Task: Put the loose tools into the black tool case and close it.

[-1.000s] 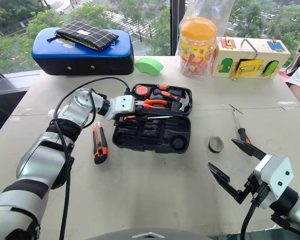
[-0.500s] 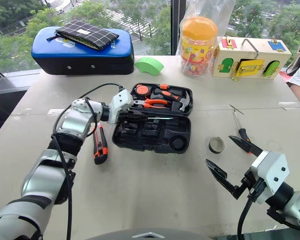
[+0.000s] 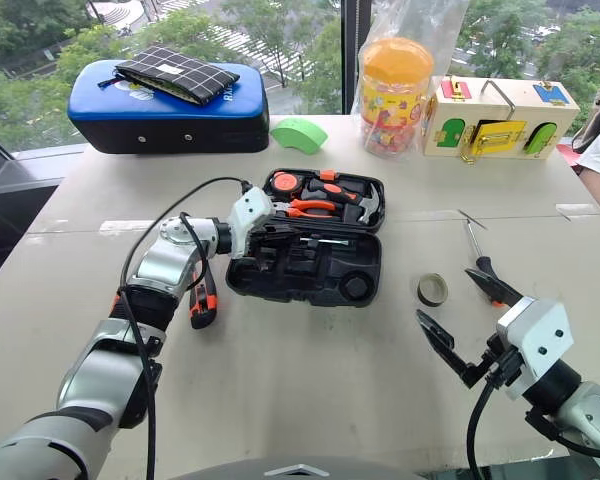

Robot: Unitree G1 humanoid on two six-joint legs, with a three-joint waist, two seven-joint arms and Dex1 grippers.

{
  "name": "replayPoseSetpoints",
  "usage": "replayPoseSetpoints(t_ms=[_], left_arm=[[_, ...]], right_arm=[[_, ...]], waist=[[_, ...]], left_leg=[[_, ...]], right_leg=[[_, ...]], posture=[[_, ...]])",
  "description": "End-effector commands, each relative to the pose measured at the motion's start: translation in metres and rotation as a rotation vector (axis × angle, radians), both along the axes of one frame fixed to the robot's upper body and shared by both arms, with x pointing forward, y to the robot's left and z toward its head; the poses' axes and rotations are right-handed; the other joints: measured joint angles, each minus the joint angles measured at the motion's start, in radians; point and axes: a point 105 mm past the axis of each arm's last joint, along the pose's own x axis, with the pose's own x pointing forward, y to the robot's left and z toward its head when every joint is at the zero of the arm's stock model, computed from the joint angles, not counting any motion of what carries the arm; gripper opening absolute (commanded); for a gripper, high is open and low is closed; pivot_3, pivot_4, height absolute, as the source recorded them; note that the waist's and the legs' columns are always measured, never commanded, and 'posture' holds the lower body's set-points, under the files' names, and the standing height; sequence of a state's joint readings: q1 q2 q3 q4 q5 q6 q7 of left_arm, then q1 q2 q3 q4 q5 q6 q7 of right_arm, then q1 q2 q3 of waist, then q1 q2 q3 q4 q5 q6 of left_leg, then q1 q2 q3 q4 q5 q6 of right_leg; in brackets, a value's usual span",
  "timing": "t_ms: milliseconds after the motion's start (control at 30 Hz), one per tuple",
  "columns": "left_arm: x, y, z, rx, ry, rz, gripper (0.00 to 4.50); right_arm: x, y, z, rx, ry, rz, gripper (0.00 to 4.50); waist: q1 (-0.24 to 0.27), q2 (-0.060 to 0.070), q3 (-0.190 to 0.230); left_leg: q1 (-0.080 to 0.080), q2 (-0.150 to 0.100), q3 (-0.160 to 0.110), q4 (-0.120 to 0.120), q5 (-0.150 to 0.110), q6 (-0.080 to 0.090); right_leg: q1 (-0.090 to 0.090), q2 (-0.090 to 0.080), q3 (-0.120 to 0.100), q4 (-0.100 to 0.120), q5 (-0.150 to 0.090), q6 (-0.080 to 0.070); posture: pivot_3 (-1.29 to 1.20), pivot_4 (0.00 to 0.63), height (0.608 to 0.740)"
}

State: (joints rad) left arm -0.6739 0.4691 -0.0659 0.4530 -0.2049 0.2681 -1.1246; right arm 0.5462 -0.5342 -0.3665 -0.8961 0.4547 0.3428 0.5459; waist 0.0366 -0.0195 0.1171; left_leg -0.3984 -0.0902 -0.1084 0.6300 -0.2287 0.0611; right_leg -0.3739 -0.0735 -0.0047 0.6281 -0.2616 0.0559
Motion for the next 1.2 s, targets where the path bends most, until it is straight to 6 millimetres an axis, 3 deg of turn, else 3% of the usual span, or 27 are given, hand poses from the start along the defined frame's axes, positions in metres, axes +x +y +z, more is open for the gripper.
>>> replayPoseSetpoints(t_ms=[33, 133, 200, 233, 267, 300, 433, 533, 700, 800, 833, 900, 967, 1000, 1100, 1200], left_arm=[[-0.029, -0.004, 0.057, -0.175, -0.040, -0.162, 0.86], [-0.074, -0.013, 0.065, -0.161, 0.011, -0.342, 2.32], [-0.094, -0.017, 0.062, -0.135, 0.036, -0.399, 3.32], [-0.103, -0.020, 0.060, -0.126, 0.048, -0.421, 3.60], [-0.112, -0.023, 0.058, -0.112, 0.047, -0.438, 4.23], [-0.119, -0.026, 0.055, -0.094, 0.041, -0.454, 4.42], [-0.135, -0.031, 0.047, -0.084, 0.030, -0.439, 4.48], [-0.141, -0.028, 0.042, -0.080, 0.025, -0.397, 4.50], [-0.146, -0.024, 0.036, -0.081, 0.024, -0.314, 4.50], [-0.142, -0.024, 0.036, -0.098, -0.013, -0.257, 4.50], [-0.140, -0.023, 0.037, -0.111, -0.035, -0.221, 4.50], [-0.131, -0.012, 0.036, -0.156, -0.086, -0.164, 4.50], [-0.130, -0.001, 0.030, -0.150, -0.082, -0.145, 4.50], [-0.133, 0.010, 0.027, -0.162, -0.055, -0.126, 4.50], [-0.144, 0.041, 0.022, -0.198, -0.018, -0.040, 4.50], [-0.154, 0.056, 0.016, -0.160, -0.001, -0.007, 4.50]], right_arm=[[0.014, -0.026, -0.002, -0.051, 0.014, -0.199, 4.50], [0.031, -0.059, -0.020, -0.118, 0.169, -0.383, 4.50], [0.042, -0.068, -0.030, -0.078, 0.265, -0.403, 4.50], [0.047, -0.074, -0.035, -0.072, 0.305, -0.424, 4.50], [0.055, -0.082, -0.042, -0.068, 0.346, -0.464, 4.50], [0.062, -0.090, -0.049, -0.063, 0.384, -0.508, 4.50], [0.090, -0.109, -0.068, -0.018, 0.486, -0.608, 4.50], [0.099, -0.110, -0.073, -0.023, 0.519, -0.595, 3.23], [0.102, -0.110, -0.061, -0.032, 0.503, -0.550, 0.82], [0.105, -0.107, -0.046, -0.046, 0.435, -0.508, 0.76], [0.107, -0.103, -0.037, -0.059, 0.392, -0.474, 0.76], [0.115, -0.078, -0.006, -0.058, 0.259, -0.322, 0.76], [0.117, -0.057, 0.011, -0.066, 0.194, -0.194, 0.76], [0.122, -0.034, 0.019, -0.069, 0.180, -0.092, 0.76], [0.133, 0.032, 0.034, -0.150, 0.137, 0.194, 0.76], [0.137, 0.064, 0.035, -0.186, 0.154, 0.338, 0.76]], waist=[[-0.004, 0.000, 0.001], [-0.015, 0.001, 0.001], [-0.020, 0.003, 0.002], [-0.020, 0.003, 0.002], [-0.020, 0.003, 0.002], [-0.022, 0.003, 0.002], [-0.021, 0.005, 0.004], [-0.019, 0.005, 0.004], [-0.018, 0.005, 0.004], [-0.017, 0.006, 0.004], [-0.018, 0.006, 0.004], [-0.019, 0.008, 0.005], [-0.026, 0.010, 0.006], [-0.027, 0.010, 0.006], [-0.053, 0.008, 0.006], [-0.049, 0.004, 0.005]], left_leg=[[-0.001, 0.000, 0.000, 0.000, 0.000, 0.000], [0.000, 0.000, 0.000, -0.002, 0.002, -0.004], [0.000, 0.000, 0.001, -0.003, 0.002, -0.004], [0.000, -0.001, 0.001, -0.003, 0.000, 0.000], [0.001, 0.000, 0.001, -0.003, 0.000, 0.000], [0.001, 0.000, 0.001, -0.003, 0.000, -0.001], [0.001, 0.001, 0.003, -0.002, 0.001, -0.001], [0.002, 0.001, 0.004, -0.003, 0.001, -0.001], [0.002, 0.001, 0.004, -0.004, 0.001, -0.001], [0.002, 0.001, 0.004, -0.003, 0.001, -0.001], [0.002, 0.001, 0.004, -0.003, 0.001, -0.001], [0.002, 0.001, 0.004, -0.004, 0.001, -0.001], [0.002, 0.001, 0.006, -0.004, 0.001, -0.001], [0.003, 0.002, 0.006, -0.005, 0.001, -0.001], [0.007, 0.006, 0.012, -0.010, 0.001, -0.001], [0.007, 0.008, 0.010, -0.013, 0.001, -0.001]], right_leg=[[-0.001, 0.000, 0.000, 0.000, 0.000, -0.001], [-0.001, 0.000, 0.001, 0.000, 0.001, -0.001], [-0.001, -0.001, 0.002, -0.001, 0.001, -0.001], [-0.001, -0.001, 0.002, -0.001, -0.001, -0.004], [-0.001, 0.000, 0.002, -0.001, -0.001, -0.005], [-0.001, 0.000, 0.002, -0.001, -0.001, -0.005], [0.000, 0.000, 0.002, -0.001, 0.000, -0.008], [0.000, 0.000, 0.003, -0.002, 0.000, -0.008], [0.000, 0.000, 0.003, -0.002, 0.000, -0.007], [0.000, 0.000, 0.003, -0.002, 0.000, -0.007], [0.000, 0.000, 0.003, -0.002, 0.000, -0.007], [0.000, 0.000, 0.003, -0.002, 0.000, -0.007], [-0.001, 0.000, 0.005, -0.002, 0.001, -0.007], [-0.001, 0.001, 0.005, -0.002, 0.002, -0.004], [-0.002, 0.001, 0.006, -0.002, 0.001, -0.008], [-0.003, 0.000, 0.002, -0.003, 0.001, -0.009]], posture=[[0.00, 0.150, 0.740], [0.00, 0.150, 0.740], [0.00, 0.150, 0.740], [0.00, 0.150, 0.740], [0.00, 0.150, 0.740], [0.00, 0.150, 0.740], [0.00, 0.150, 0.740], [0.00, 0.150, 0.740], [0.00, 0.150, 0.740], [0.00, 0.150, 0.740], [0.00, 0.150, 0.740], [0.00, 0.150, 0.740], [0.00, 0.150, 0.740], [0.00, 0.150, 0.740], [0.00, 0.150, 0.740], [0.00, 0.150, 0.740]])
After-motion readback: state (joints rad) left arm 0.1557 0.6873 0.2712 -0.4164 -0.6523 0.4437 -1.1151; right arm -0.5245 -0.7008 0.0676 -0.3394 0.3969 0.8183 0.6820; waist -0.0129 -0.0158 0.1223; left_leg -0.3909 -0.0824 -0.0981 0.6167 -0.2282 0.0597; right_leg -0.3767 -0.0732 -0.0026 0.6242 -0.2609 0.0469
